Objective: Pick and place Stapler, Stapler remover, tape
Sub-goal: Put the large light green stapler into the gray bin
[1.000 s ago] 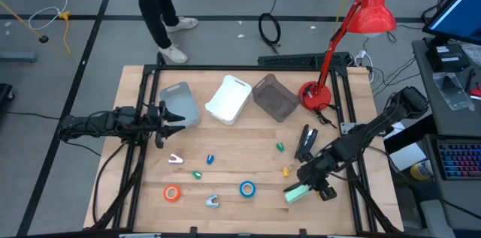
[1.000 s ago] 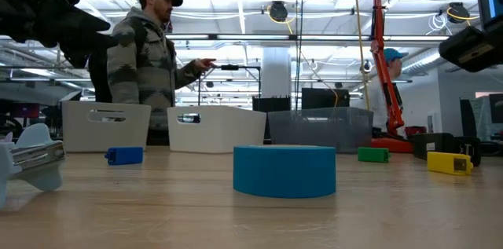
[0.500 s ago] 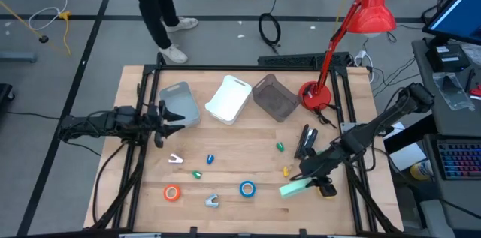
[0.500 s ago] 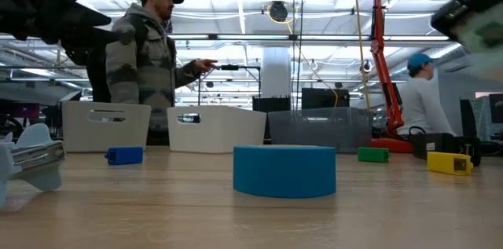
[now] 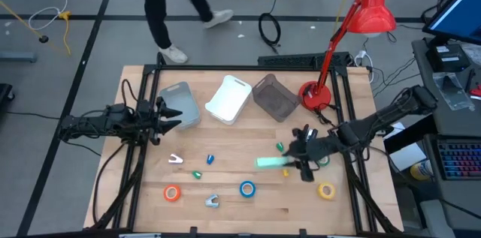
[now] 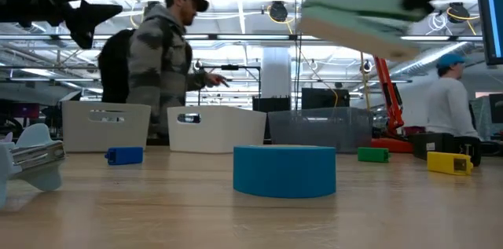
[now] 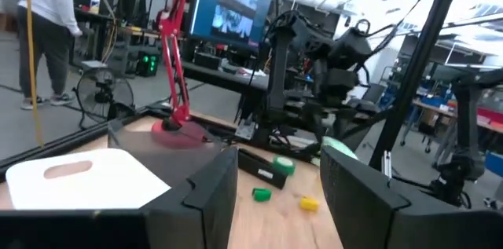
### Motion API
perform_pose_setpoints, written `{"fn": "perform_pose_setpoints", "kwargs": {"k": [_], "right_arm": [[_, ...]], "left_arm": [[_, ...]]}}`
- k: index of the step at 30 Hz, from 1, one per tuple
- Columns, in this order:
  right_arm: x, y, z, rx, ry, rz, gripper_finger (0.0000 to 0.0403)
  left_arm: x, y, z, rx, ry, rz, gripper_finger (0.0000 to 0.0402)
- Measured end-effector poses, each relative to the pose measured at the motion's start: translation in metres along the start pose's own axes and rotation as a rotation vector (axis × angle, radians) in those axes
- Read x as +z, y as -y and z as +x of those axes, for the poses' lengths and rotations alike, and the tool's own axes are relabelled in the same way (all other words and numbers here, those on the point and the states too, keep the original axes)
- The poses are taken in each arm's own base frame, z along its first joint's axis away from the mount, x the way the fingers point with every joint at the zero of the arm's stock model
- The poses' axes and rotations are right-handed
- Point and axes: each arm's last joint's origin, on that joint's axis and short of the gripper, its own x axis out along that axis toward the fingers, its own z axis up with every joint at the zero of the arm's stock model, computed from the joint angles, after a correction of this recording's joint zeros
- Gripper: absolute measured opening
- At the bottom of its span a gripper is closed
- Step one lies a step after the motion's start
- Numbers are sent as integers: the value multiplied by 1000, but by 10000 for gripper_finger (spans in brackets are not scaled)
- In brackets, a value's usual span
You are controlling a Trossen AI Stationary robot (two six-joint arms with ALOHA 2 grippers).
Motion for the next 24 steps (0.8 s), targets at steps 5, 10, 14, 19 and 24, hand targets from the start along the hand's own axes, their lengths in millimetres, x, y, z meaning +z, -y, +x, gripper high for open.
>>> {"fn": "perform_pose_setpoints", "kwargs": {"k": [5,10,14,19,24], "right_arm": [[11,15,2,-124,96,28,124],[18,26,4,-193,154,19,124],[24,32,11,-215,189,4,124],[30,41,23,-248,224,-13,124],[35,48,29,-311,267,-14,124]], "left_arm": [[2,0,0,-5,20,-3,184],[9,2,0,-1,98,-60,184],[10,0,1,33,114,-208,184],[0,0,14,46,5,-296,184],[-7,2,33,14,-58,-331,184]]}}
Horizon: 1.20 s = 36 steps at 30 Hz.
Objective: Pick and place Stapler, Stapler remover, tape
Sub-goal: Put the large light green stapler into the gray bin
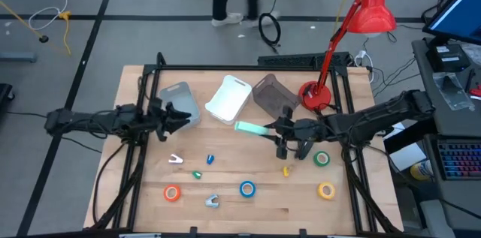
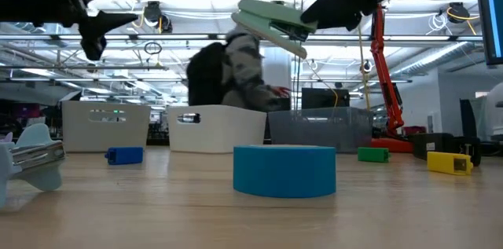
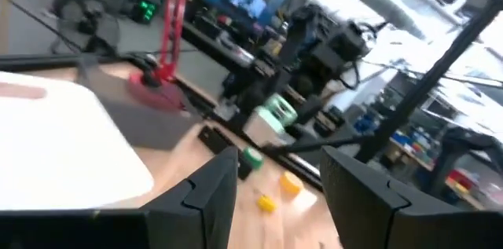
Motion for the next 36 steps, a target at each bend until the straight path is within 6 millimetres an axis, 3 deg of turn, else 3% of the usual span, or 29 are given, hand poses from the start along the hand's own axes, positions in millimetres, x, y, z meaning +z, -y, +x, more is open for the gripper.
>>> {"fn": "perform_pose_setpoints", "kwargs": {"k": [5,15,22,27,36], "right_arm": [[-2,3,4,-18,-13,2,124],[-5,4,8,-24,-31,0,124],[-7,3,8,-20,-54,-9,124],[-7,2,8,-4,-59,-7,124],[-7,2,8,6,-59,-1,124]], "left_arm": [[-1,4,23,-28,-74,8,184],[19,28,95,7,-288,179,184],[30,45,134,-81,-443,277,184],[33,48,146,-79,-518,337,184],[34,47,149,-72,-502,311,184]]}}
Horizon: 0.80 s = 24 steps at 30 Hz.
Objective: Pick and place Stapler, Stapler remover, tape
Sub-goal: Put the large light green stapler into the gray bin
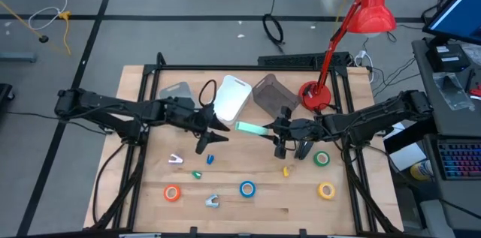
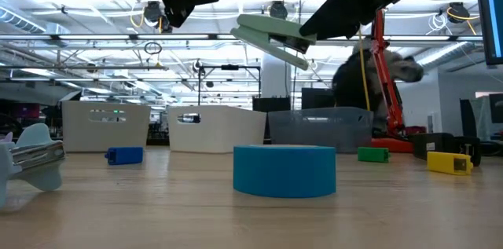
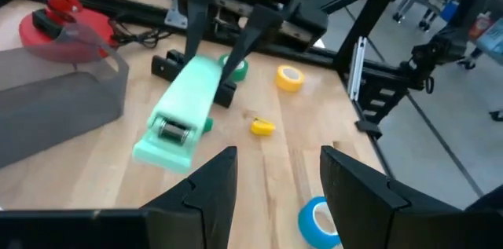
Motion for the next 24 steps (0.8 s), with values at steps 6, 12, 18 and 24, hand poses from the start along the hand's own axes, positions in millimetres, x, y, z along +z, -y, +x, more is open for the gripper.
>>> {"fn": "perform_pose_setpoints", "kwargs": {"k": [6,12,18,24], "right_arm": [[0,0,0,1,-1,-1,124],[0,0,0,1,-1,-1,124],[0,0,0,1,-1,-1,124],[0,0,0,1,-1,-1,124]], "left_arm": [[3,0,0,3,30,-21,184],[2,-2,0,85,40,-20,184],[2,-3,0,100,43,-8,185],[2,-3,0,114,45,7,230]]}}
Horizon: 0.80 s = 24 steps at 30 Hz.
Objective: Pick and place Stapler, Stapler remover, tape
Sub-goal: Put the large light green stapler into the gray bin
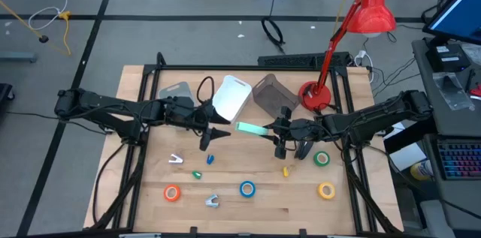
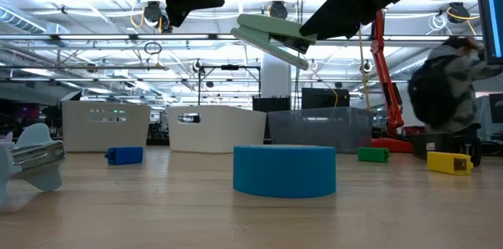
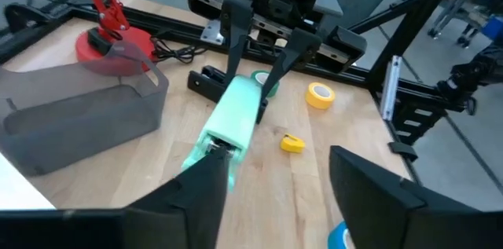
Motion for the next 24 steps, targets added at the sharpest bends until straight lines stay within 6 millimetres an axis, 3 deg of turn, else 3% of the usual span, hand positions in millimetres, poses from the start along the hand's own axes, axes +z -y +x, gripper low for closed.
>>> {"fn": "perform_pose_setpoints", "kwargs": {"k": [10,19,24], "right_arm": [[0,0,0,2,-1,0,124],[-3,0,0,-2,-26,-10,124],[-4,1,0,-4,-40,-14,124]], "left_arm": [[0,0,0,35,9,-17,332],[-2,9,0,4,0,55,361],[15,18,0,-5,8,109,371]]}}
